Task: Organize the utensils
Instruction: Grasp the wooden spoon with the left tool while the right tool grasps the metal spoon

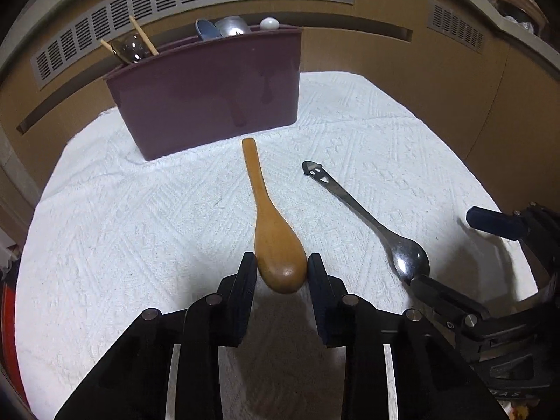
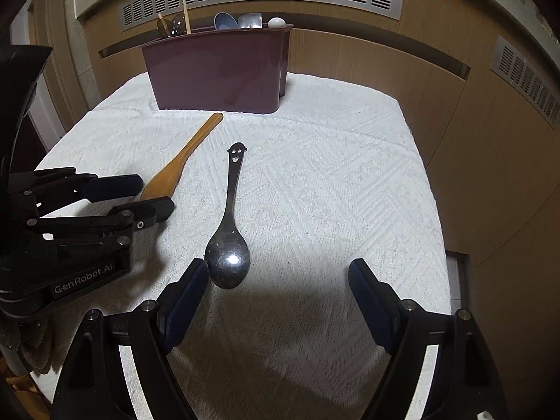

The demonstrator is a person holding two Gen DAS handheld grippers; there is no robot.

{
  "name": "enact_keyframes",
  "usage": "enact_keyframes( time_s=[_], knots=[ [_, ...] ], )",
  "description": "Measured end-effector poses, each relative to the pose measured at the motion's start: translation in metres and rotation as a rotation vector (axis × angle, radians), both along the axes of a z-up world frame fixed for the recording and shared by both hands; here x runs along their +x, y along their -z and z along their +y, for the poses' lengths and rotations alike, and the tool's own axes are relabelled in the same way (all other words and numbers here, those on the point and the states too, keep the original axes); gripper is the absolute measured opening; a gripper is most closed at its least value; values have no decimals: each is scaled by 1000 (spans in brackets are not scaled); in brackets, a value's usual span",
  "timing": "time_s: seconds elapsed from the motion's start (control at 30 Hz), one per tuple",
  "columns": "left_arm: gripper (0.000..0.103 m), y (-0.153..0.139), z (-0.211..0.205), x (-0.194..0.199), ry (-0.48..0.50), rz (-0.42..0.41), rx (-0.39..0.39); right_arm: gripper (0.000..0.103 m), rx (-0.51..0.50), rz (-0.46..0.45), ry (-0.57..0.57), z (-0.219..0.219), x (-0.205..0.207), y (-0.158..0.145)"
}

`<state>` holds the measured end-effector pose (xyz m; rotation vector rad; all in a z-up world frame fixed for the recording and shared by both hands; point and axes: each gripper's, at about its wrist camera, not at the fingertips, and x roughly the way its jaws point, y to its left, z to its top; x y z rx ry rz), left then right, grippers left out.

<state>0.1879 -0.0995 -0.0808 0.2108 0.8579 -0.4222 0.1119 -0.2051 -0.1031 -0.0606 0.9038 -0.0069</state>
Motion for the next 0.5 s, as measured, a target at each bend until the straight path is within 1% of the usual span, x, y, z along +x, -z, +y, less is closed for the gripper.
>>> enact_keyframes(
  time_s=[0.1, 0.27, 0.3, 0.33, 0.4, 0.43, 0.5],
  knots=[
    [31, -13, 16, -9, -12, -35, -59, 79, -13, -14, -6, 2, -4, -2],
    [31, -47, 44, -26, -31, -148, -127, 78, -20, -14, -37, 7, -8, -4],
    [31, -52, 49, -28, -34, -161, -138, 71, -23, -14, -50, 10, -8, -4],
    [31, -59, 56, -30, -39, -178, -159, 58, -24, -11, -64, 13, -8, -3],
    [31, -68, 65, -33, -43, -193, -193, 46, -13, 13, -90, 19, -6, -1],
    [31, -72, 69, -33, -45, -199, -203, 45, -7, 28, -102, 21, -5, 2],
    [31, -78, 77, -33, -61, -211, -234, 45, -12, 24, -111, 24, -2, 2]
  ],
)
